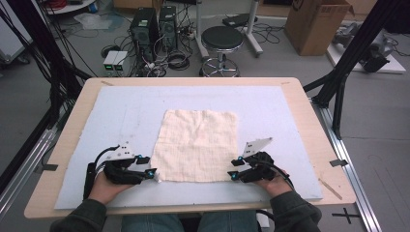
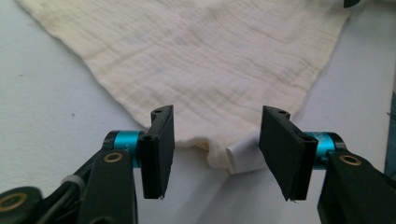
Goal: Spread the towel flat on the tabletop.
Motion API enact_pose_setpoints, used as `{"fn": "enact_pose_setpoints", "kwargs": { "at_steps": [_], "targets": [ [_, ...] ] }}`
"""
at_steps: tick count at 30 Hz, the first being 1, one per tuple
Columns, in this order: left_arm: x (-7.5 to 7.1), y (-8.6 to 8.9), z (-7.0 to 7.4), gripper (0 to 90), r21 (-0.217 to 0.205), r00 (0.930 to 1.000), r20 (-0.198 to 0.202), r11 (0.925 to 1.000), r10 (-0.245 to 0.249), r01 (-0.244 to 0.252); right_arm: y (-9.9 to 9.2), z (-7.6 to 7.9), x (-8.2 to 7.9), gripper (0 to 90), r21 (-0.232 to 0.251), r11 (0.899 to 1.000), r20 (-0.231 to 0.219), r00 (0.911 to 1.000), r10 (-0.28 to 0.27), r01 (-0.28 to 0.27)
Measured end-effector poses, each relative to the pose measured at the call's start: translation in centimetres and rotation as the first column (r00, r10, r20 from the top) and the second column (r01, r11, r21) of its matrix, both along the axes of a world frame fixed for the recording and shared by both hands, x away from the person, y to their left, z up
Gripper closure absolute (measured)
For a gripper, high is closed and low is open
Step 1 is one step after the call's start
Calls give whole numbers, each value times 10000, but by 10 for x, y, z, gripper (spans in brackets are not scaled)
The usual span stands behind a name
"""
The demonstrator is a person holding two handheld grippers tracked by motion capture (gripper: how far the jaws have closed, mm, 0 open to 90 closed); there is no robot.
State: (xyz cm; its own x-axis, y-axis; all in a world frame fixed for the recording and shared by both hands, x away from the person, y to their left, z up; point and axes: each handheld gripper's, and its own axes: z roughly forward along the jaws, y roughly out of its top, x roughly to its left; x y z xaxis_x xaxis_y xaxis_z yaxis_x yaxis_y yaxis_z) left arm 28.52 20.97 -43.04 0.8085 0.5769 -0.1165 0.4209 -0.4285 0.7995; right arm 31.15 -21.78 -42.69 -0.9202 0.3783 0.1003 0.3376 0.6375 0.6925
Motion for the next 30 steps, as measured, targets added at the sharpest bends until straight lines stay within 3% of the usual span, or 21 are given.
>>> {"fn": "enact_pose_setpoints", "kwargs": {
  "at_steps": [1,4,7,13,14,17,21,30],
  "targets": [
    [2,-2,-3,505,38,9996,-246,9999,-106,107,3,-2,-1,522,-147,9998,10,9999,137,-137],
    [3,-4,-5,541,114,9989,-336,9994,-321,325,6,-3,-1,542,-247,9993,-52,9996,266,-267],
    [3,-8,-8,587,390,9977,-453,9978,-511,529,8,-5,-1,576,-653,9974,19,9995,308,-306],
    [3,-10,-12,718,442,9970,-485,9971,-604,626,7,-6,-1,661,-697,9970,144,9992,360,-350],
    [3,-10,-12,749,429,9966,-500,9968,-655,676,6,-6,0,720,-706,9971,38,9996,288,-285],
    [2,-10,-12,806,457,9965,-449,9964,-699,719,5,-6,3,767,-650,9976,18,9997,237,-235],
    [-1,-9,-10,831,481,9967,-391,9962,-711,729,3,-5,5,869,-632,9978,-261,9995,177,-193],
    [-16,-8,-7,835,416,9980,-164,9973,-605,612,2,-4,4,881,-585,9979,-419,9988,261,-285]
  ]
}}
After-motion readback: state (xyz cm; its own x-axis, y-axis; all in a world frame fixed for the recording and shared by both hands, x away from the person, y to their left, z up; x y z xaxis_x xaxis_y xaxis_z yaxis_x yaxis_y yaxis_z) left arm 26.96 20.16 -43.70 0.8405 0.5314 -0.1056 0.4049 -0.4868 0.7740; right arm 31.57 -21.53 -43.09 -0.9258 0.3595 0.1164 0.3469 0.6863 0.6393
